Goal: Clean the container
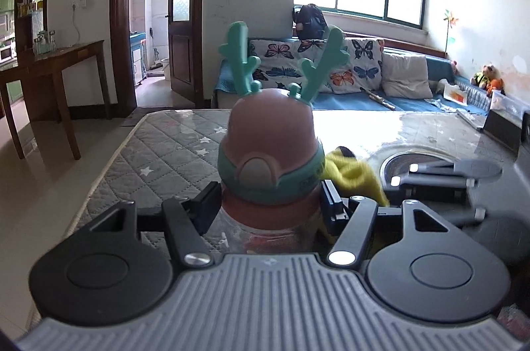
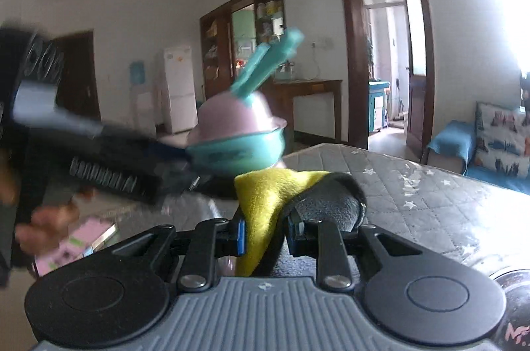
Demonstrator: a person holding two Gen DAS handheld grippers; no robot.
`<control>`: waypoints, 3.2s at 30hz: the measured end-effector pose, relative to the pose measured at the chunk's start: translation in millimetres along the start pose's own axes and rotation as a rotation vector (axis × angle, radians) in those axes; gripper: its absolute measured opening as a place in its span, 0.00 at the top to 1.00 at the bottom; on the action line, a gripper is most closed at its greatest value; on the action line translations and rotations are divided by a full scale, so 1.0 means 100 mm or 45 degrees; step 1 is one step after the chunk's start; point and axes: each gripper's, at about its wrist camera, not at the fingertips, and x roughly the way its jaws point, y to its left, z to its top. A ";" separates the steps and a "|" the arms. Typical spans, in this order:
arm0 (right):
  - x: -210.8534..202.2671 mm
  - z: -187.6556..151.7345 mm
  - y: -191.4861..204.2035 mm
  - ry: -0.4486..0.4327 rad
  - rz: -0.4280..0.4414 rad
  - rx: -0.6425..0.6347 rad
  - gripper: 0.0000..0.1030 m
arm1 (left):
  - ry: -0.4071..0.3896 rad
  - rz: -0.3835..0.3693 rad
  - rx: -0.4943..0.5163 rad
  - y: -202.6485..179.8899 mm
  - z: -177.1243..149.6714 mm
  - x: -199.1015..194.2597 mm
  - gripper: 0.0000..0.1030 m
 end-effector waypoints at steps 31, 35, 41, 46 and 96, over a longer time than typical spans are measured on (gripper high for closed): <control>0.29 -0.38 0.48 0.259 -0.149 -0.330 0.79 | -0.015 0.415 -0.336 -0.47 0.19 0.07 0.27; 0.21 -0.40 0.43 0.260 -0.160 -0.341 0.79 | -0.015 0.533 -0.366 -0.62 0.19 0.10 0.26; 0.11 -0.46 0.29 0.259 -0.166 -0.324 0.79 | -0.024 0.664 -0.400 -0.77 0.23 0.15 0.26; 0.03 -0.48 0.18 0.255 -0.161 -0.302 0.79 | -0.031 0.747 -0.429 -0.82 0.28 0.20 0.26; -0.20 -0.03 0.08 -0.038 -0.088 -0.366 0.82 | 0.011 -0.180 0.082 -0.19 -0.10 -0.30 0.29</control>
